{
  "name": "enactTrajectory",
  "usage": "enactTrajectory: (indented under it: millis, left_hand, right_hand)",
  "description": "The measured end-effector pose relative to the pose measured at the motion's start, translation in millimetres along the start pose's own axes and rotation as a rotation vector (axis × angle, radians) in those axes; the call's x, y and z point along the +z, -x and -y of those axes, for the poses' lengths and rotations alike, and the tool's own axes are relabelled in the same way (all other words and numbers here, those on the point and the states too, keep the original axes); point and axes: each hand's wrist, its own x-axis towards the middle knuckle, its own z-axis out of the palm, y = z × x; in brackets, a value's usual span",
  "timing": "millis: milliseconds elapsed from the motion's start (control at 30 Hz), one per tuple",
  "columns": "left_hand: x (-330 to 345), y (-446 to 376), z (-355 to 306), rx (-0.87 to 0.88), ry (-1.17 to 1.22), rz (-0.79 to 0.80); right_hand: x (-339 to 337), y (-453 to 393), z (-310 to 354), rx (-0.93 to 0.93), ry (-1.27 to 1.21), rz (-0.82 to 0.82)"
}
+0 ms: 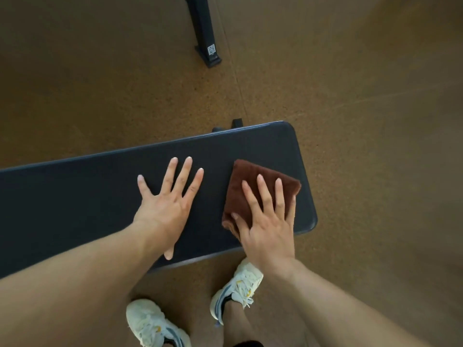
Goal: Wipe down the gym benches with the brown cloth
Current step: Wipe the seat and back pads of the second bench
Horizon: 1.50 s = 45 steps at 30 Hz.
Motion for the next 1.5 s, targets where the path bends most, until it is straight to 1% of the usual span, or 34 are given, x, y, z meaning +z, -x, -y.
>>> enactTrajectory:
  millis: [200,300,367,500,567,667,767,800,833,867,933,967,1000,1033,1067,1100,1133,1167,1200,1267,1333,1433,1500]
  left_hand:
    - [-11.0,-3.3,-6.4,-0.036,-0.003,0.103]
    - [-13.5,-2.1,-7.8,-0.036,0.0,0.102]
    - [-12.4,0.3,-5.7,-0.026,0.01,0.086]
    - [-9.4,2.3,-1.2,-0.003,0.032,0.045]
    - [-7.6,0.6,-0.5,-0.012,0.045,0.029]
    - [-7.1,-2.7,-0.1,-0.012,0.056,0.01]
    - [-3.3,-2.6,0.8,-0.014,0.06,-0.02]
    - [-1.8,-2.9,1.0,-0.016,0.062,-0.036]
    - [-0.8,-3.0,1.6,-0.011,0.066,-0.053]
    - [0.3,-2.7,2.7,0.001,0.065,-0.074]
    - [5.7,-0.1,7.3,0.039,0.069,-0.126]
    - [9.6,3.9,8.2,0.069,0.093,-0.151]
    - [15.4,9.1,7.7,0.094,0.18,-0.179]
    - [22.0,17.5,5.9,0.124,0.329,-0.223]
    - [29.6,28.1,2.9,0.137,0.56,-0.29]
    - [37.5,42.2,-1.6,0.131,0.808,-0.396]
    - [46.5,56.9,-7.0,0.102,1.012,-0.542]
    - [54.6,71.0,-12.8,0.057,1.153,-0.673]
    - [60.3,84.0,-18.5,0.019,1.251,-0.726]
    - [67.2,102.8,-29.3,0.027,1.409,-0.648]
    - [71.9,111.6,-37.0,0.012,1.503,-0.563]
    - [70.0,116.0,-38.0,-0.01,1.512,-0.537]
    - [66.0,117.0,-37.0,0.026,1.494,-0.518]
  right_hand:
    - [-54.3,-129.3,-2.6,0.069,-0.046,0.0]
    - [-63.0,-145.7,-14.8,0.074,-0.053,-0.006]
    - [-58.3,-123.8,-26.9,0.126,-0.123,-0.05]
    - [-51.5,-50.6,-48.7,0.407,-0.399,-0.102]
    - [-43.5,-9.8,-52.2,0.457,-0.437,-0.116]
    - [-30.6,31.7,-48.7,0.528,-0.493,-0.149]
    - [-25.0,62.0,-32.3,0.691,-0.612,-0.167]
    - [-23.0,72.9,-24.1,0.75,-0.659,-0.149]
    - [-21.9,83.7,-14.4,0.814,-0.729,-0.115]
    - [-21.9,94.3,-2.4,0.907,-0.86,-0.066]
    - [-26.9,107.4,26.8,1.125,-1.268,0.06]
    - [-30.5,110.0,41.8,1.214,-1.428,0.116]
    - [-33.0,111.0,54.0,1.279,-1.561,0.158]
    - [-35.7,109.4,65.3,1.345,-1.678,0.183]
    - [-38.8,107.5,75.5,1.377,-1.807,0.211]
    - [-43.3,104.0,84.4,1.379,-1.933,0.242]
    - [-50.8,98.7,92.7,1.33,-2.061,0.27]
    - [-59.5,93.4,99.6,1.255,-2.165,0.312]
    - [-65.5,89.9,106.2,1.179,-2.225,0.367]
    - [-72.3,86.3,117.4,1.06,-2.278,0.471]
    - [-77.9,83.9,128.1,0.916,-2.264,0.511]
    - [-82.8,84.0,134.3,0.697,-2.143,0.525]
    - [-84.3,85.2,134.9,0.642,-2.066,0.524]
